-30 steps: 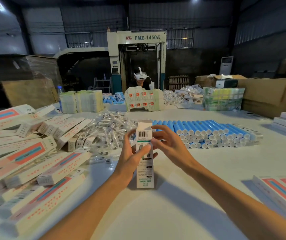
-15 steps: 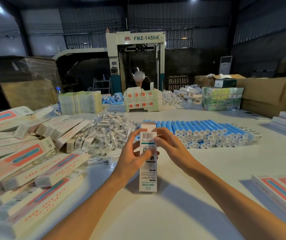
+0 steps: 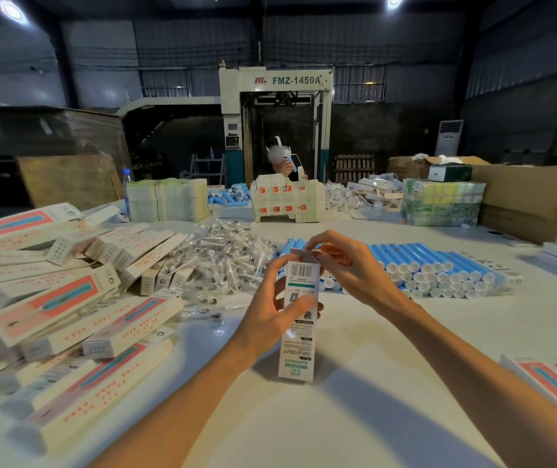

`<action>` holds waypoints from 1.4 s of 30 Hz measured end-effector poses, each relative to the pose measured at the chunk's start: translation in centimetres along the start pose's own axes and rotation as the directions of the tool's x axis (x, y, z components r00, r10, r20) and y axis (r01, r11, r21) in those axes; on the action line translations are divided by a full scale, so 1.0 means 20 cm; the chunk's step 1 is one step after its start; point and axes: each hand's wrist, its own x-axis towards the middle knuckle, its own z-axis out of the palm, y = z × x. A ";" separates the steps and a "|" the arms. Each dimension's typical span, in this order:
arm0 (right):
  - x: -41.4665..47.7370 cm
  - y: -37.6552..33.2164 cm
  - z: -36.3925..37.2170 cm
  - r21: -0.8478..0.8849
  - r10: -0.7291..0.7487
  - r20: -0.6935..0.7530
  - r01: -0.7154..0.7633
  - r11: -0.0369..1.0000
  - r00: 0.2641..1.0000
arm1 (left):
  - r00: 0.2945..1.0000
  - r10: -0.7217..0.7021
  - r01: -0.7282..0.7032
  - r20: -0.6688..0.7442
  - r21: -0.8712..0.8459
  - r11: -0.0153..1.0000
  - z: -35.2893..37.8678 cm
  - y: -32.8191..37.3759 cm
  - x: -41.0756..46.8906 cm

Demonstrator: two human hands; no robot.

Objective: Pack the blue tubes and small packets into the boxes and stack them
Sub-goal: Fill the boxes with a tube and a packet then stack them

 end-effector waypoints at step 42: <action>-0.11 -0.06 0.04 0.288 0.295 0.195 -0.342 0.894 0.935 | 0.994 0.048 -0.039 -0.102 0.089 0.995 0.02 -0.06 0.00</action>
